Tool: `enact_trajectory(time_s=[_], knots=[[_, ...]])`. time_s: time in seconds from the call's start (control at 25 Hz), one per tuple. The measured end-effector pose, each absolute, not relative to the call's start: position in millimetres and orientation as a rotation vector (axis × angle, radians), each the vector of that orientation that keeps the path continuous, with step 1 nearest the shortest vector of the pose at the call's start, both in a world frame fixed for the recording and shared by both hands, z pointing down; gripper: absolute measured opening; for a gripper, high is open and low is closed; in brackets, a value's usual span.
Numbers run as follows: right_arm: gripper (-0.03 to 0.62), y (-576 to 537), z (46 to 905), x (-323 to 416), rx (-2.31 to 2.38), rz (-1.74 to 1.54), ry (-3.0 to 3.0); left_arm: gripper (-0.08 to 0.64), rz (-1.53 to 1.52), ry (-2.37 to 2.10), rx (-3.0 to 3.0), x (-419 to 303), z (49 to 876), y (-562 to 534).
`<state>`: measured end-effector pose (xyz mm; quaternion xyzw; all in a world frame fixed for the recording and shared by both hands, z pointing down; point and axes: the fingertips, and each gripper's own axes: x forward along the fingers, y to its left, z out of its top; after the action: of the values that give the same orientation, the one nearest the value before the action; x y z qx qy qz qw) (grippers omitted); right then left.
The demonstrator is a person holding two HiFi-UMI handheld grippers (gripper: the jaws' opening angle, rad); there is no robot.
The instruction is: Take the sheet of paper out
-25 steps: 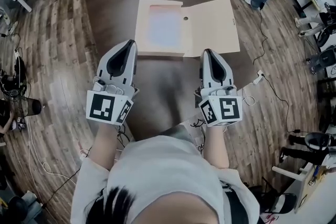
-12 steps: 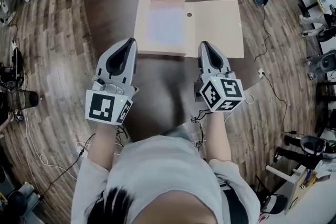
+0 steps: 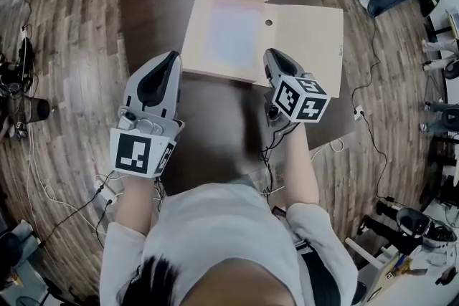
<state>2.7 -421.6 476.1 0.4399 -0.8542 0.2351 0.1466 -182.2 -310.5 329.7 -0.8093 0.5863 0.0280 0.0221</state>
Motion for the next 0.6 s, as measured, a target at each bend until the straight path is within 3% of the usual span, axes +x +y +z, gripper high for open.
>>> enact_trajectory(time_s=[0.44,0.6], knots=[[0.022,-480,539,0,1.034,1.044,-2.39,0.009,0.052,1.947,-2.416,-167,339,-328],[0.094,-493,565,-8,0.965,1.164,-2.341,0.009,0.033,1.997,-2.384,-170,344,-333]])
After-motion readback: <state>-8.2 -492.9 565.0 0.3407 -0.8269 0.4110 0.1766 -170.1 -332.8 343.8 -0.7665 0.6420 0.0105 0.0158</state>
